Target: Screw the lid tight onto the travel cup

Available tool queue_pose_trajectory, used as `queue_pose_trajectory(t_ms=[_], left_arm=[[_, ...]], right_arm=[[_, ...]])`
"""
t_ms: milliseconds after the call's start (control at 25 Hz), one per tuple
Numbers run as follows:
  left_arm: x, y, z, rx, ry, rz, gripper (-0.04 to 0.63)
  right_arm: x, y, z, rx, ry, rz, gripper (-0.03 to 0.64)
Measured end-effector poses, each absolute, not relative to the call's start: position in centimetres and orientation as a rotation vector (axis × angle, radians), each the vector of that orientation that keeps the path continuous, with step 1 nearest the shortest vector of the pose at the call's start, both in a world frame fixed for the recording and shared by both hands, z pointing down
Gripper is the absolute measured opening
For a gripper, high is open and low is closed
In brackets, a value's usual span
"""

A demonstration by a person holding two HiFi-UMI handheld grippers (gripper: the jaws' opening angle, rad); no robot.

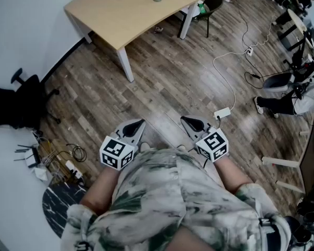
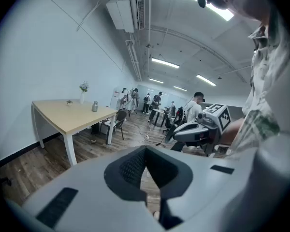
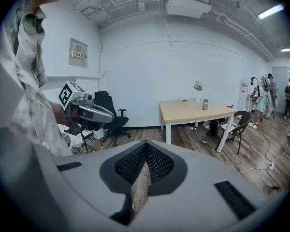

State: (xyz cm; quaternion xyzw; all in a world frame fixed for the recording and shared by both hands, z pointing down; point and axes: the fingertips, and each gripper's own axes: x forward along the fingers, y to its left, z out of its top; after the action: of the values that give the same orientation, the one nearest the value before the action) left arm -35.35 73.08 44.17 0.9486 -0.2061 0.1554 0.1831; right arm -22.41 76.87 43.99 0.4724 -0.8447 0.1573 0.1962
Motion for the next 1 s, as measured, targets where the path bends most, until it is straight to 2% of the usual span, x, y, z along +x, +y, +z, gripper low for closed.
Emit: queue_pose_trajectory(t_ms=[520,800,960,1000], left_arm=[[-41.8,71.2,45.8,2.690,-0.544,0.424,0.023],[-43.3,70.8,46.5,2.716,-0.468,0.420,0.023],[-43.0,69.3,46.7,2.737,-0.489,0.422,0.029],[-42.8,68.9,46.7,2.733,-0.493,0.419,0.035]], right_arm=[[-28.9,75.1,45.6,1.311,-2.321,0.441,0.020],[-29.7,74.1,45.3,1.380,-2.322,0.460,0.023],[-28.2,73.1,45.1,1.435,-2.313,0.465,0.186],[-27.7,72.7,45.1,1.454,-2.306,0.467,0.204]])
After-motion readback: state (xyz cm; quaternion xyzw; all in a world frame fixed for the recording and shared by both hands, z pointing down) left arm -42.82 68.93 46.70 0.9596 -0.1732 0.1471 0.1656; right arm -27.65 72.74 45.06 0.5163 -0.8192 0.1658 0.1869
